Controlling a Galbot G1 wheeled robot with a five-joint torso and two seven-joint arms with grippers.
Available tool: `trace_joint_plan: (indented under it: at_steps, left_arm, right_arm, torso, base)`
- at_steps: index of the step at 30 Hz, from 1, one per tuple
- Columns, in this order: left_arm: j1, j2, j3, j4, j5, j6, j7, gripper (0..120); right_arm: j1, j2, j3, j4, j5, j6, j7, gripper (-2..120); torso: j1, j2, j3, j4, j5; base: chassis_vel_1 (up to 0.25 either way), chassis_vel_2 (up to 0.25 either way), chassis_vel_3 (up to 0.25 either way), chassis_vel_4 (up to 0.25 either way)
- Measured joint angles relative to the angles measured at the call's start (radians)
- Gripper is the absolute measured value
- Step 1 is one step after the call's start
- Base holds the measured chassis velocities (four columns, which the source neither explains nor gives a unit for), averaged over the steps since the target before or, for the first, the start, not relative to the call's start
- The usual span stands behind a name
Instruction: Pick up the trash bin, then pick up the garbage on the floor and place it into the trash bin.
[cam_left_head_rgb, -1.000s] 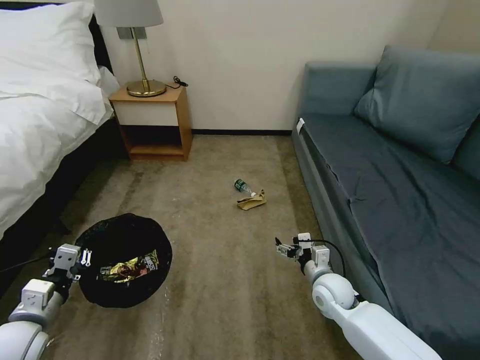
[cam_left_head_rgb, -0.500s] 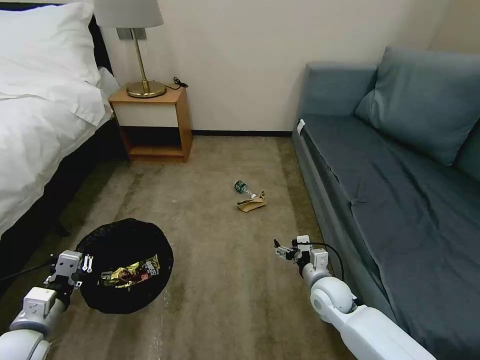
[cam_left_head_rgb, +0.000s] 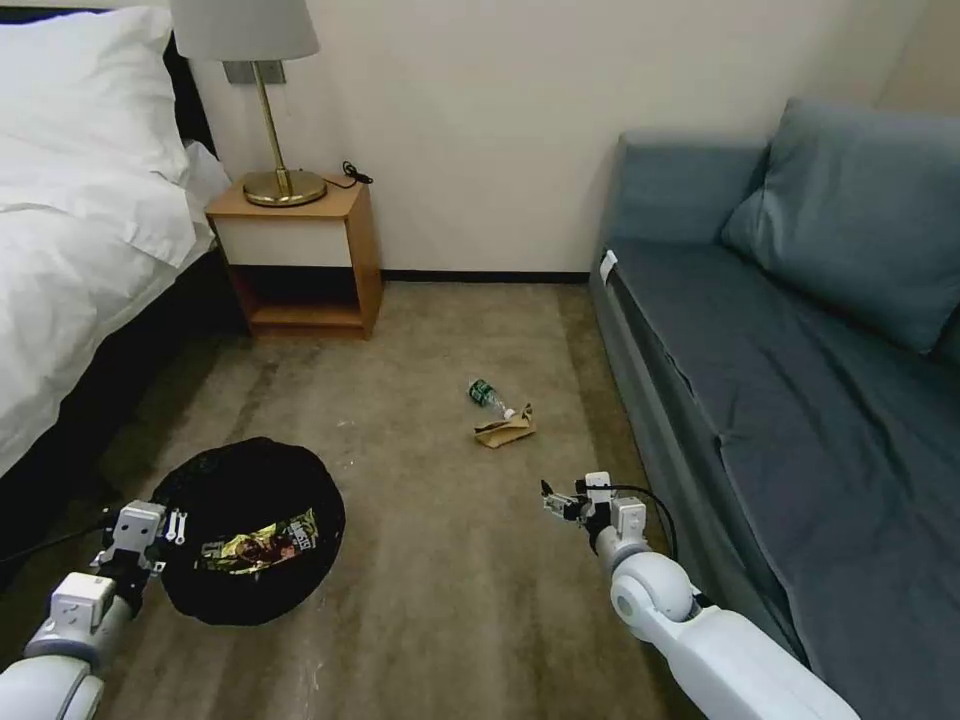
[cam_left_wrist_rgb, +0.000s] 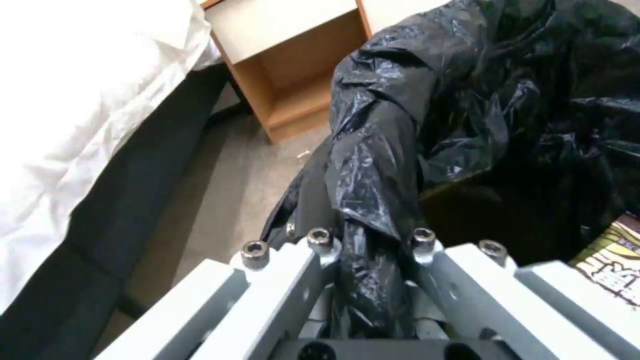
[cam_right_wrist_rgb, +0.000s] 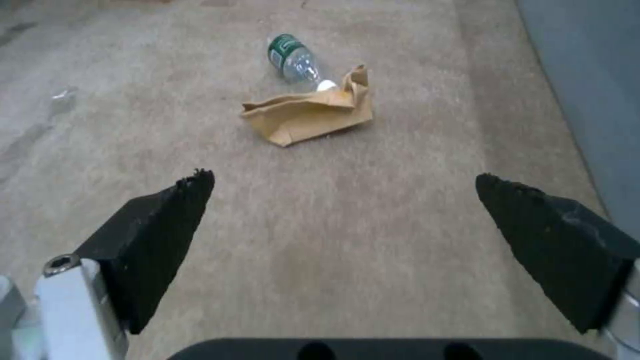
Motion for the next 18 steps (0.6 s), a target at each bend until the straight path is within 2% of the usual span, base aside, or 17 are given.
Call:
trace_joint_plan:
  at_steps: [7, 18]
  left_arm:
    - [-0.024, 0.019, 0.004, 0.025, -0.017, 0.007, 0.000, 4]
    - [-0.006, 0.009, -0.005, 0.029, -0.016, 0.006, 0.005, 4]
  right_arm:
    - [0.038, 0.037, -0.023, -0.051, 0.007, 0.010, -0.019, 100]
    - [0.065, 0.056, -0.042, -0.073, 0.014, 0.015, -0.027, 100]
  torso:
    - [0.000, 0.000, 0.000, 0.0000, 0.0003]
    - [0.000, 0.000, 0.000, -0.0001, 0.0000]
  base:
    - [-0.127, 0.107, 0.119, -0.123]
    - [-0.139, 0.134, 0.143, -0.139]
